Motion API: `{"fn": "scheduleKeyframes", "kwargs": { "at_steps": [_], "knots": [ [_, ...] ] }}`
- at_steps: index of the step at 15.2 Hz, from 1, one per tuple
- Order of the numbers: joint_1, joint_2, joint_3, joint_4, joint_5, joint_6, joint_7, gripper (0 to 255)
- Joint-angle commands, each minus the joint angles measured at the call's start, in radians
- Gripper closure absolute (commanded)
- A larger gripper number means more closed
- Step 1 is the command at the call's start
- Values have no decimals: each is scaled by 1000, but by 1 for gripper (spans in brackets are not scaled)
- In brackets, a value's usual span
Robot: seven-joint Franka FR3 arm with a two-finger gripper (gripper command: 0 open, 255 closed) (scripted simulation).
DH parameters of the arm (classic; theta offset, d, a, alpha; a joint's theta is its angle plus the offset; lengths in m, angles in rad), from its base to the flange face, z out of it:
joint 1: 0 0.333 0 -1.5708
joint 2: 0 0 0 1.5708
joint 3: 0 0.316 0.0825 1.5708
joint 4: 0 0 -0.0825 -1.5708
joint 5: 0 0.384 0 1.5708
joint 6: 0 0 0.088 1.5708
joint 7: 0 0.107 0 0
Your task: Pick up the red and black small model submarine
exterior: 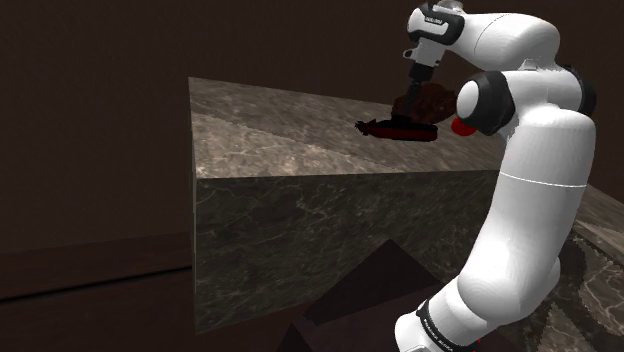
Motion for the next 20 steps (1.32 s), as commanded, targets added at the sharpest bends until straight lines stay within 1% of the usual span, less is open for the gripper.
{"fn": "scheduleKeyframes", "kwargs": {
  "at_steps": [1,7,9,10,19,20],
  "knots": [
    [-15,30,5,23,11,1,-15,0],
    [11,10,5,-98,2,101,-13,0],
    [11,9,5,-99,2,101,-13,0],
    [9,12,5,-94,3,99,-13,255],
    [11,10,5,-98,2,101,-13,255],
    [8,11,5,-82,2,87,-13,255]
  ]
}}
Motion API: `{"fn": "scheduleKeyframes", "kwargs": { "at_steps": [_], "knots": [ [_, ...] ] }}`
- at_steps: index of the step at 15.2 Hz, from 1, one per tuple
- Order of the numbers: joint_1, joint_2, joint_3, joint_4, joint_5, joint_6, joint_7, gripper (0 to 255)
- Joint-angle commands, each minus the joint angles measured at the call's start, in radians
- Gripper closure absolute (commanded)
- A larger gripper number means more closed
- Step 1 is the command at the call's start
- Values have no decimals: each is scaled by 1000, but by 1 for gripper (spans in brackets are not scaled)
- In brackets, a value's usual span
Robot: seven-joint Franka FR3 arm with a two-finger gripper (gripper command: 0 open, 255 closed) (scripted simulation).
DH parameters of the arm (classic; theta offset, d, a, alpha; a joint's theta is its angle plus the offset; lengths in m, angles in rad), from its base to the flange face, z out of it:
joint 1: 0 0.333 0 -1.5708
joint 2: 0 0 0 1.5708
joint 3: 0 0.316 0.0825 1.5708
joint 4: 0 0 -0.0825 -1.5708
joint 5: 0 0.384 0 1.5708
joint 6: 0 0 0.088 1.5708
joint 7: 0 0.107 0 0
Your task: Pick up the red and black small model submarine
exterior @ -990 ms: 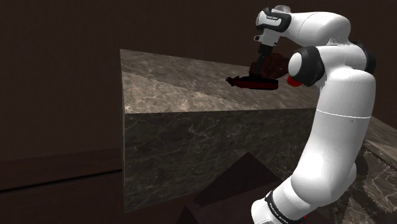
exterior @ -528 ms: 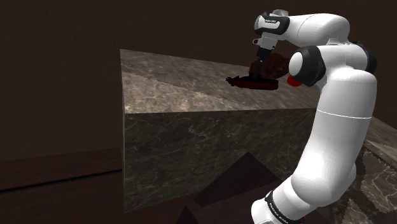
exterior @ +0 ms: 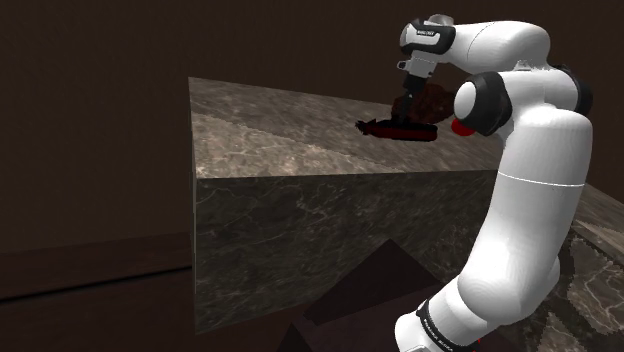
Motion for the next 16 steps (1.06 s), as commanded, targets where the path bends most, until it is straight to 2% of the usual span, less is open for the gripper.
{"fn": "scheduleKeyframes", "kwargs": {
  "at_steps": [1,8,14,16],
  "knots": [
    [-5,3,0,25,1,-21,-1,255],
    [-37,31,1,165,15,-133,-3,255],
    [-84,78,6,326,40,-246,-6,255],
    [-86,79,6,331,40,-249,-6,255]
  ]
}}
